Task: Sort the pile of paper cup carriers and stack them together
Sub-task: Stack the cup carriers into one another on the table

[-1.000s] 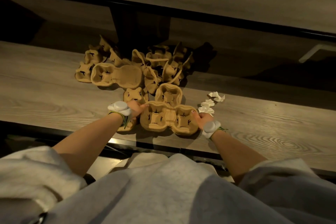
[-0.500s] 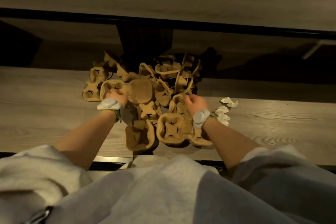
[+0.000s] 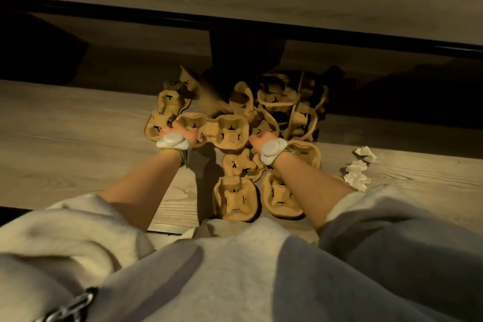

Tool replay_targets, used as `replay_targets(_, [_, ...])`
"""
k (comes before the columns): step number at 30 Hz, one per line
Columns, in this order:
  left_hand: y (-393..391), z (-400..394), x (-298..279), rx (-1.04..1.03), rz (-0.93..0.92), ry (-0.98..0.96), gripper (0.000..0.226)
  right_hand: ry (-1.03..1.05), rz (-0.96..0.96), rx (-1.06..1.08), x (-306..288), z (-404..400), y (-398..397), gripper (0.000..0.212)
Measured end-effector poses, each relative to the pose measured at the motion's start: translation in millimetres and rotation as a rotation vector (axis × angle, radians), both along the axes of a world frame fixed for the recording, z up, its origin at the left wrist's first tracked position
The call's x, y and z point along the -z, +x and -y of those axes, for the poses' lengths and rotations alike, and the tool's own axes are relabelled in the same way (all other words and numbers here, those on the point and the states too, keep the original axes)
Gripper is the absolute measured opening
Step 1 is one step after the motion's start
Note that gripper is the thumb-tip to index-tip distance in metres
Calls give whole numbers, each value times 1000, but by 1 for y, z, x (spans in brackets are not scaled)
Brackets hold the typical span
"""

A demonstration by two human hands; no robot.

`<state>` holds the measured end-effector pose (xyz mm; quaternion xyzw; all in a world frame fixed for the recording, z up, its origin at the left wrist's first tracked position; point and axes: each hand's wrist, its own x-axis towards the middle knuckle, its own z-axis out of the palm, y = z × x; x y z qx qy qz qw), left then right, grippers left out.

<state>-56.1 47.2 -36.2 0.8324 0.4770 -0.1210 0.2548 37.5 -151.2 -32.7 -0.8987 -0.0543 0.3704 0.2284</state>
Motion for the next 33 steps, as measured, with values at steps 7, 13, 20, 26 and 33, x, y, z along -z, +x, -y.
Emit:
replay_targets(7, [4,-11,5,-42,27,-27,69,264,-139,278,34,-21,11,53])
replay_targets(13, [-1,-26,4,-39,139,-50,49,315,-139,330,-2,-20,0,46])
replay_targets(20, [-5,-26,-13,-7,284,-116,32,272,-60,326,-19,-16,-2,53])
replay_targets(26, [-12,-16,-22,-8,342,-205,21,320,-65,381,-20,4,-8,55])
replay_targets(33, [-10,34,-21,0,397,-319,25,384,-98,425,-20,64,-19,50])
